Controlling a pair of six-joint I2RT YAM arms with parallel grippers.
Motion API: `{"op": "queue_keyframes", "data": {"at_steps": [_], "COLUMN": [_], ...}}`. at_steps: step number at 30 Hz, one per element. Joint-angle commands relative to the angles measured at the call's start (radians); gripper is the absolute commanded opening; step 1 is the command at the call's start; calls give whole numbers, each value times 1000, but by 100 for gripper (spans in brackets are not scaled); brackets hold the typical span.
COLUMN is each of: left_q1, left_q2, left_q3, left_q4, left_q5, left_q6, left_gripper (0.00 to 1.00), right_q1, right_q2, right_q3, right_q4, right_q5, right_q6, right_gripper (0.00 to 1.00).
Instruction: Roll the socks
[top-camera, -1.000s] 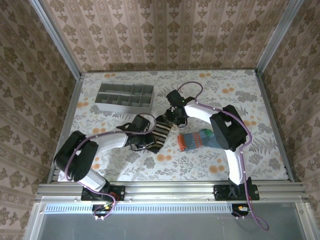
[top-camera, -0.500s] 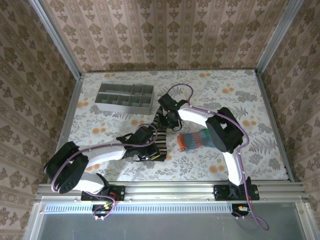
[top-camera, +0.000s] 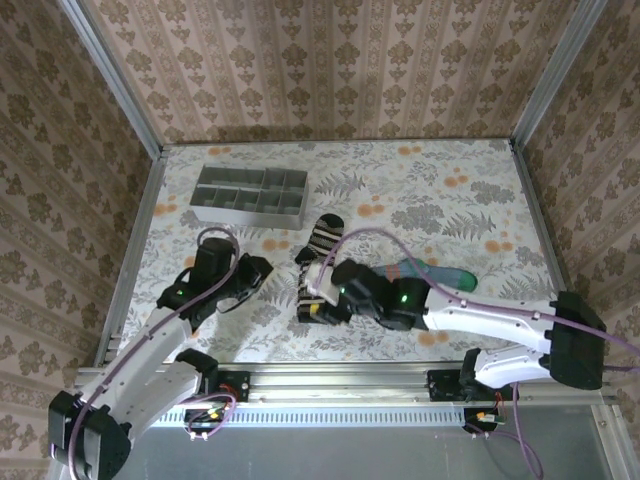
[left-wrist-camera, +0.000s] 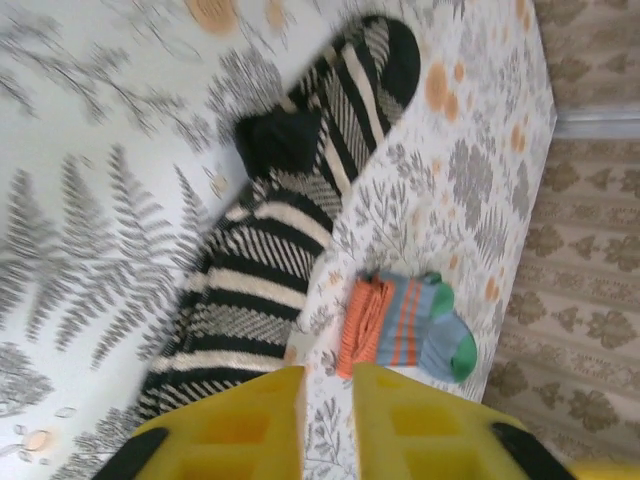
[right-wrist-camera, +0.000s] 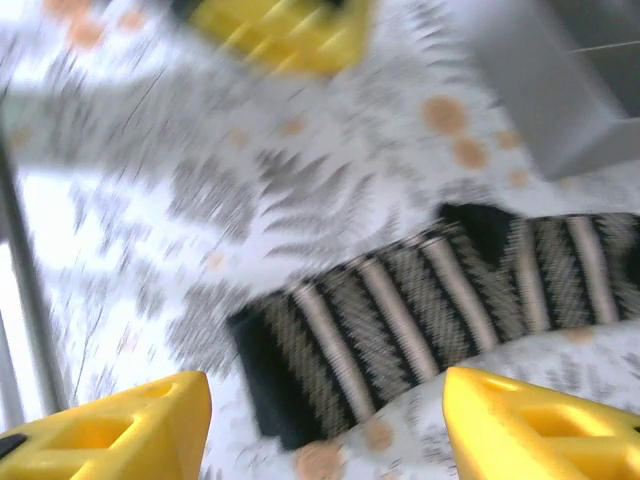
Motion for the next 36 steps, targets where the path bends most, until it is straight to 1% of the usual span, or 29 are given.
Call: {"op": "queue_keyframes", "data": {"at_steps": [1,8,12,16,21,27,30,32,33,36], "left_q1": [7,-16,-33,-36,-36,-35,-32,-29,-28,-24], "left_q2": [19,99,155,198,222,226,225,225,225,222], "left_q3": [-47,-103,-87,-67,-60,-64,-62,-61,-62,-62], "left_q4": [-92,-4,3,14,19,21,13,9,7,6], "left_q5": [79,136,139,145,151,156,158,159,159,159], "left_q6": [41,2,11,18,24,25,32,35,34,35], "left_gripper": [16,17,18,18,18,19,19,19,19,20], "right_q1": [53,72,77,83,88,91,89,89,86,65], "right_q2": [45,206,290,335,382,435,440,436,431,410], "right_q3": [-85,-101,-82,-59,-51,-29,-1,26,37,68], "right_q4": [57,170,218,222,223,219,191,156,140,79], "right_q5": [100,125,160,163,169,189,174,154,137,43], "right_q6": [-224,-306,-346,-358,-348,-322,-297,-273,-259,-205], "right_gripper": [61,57,54,49,37,14,3,0,0,0]}}
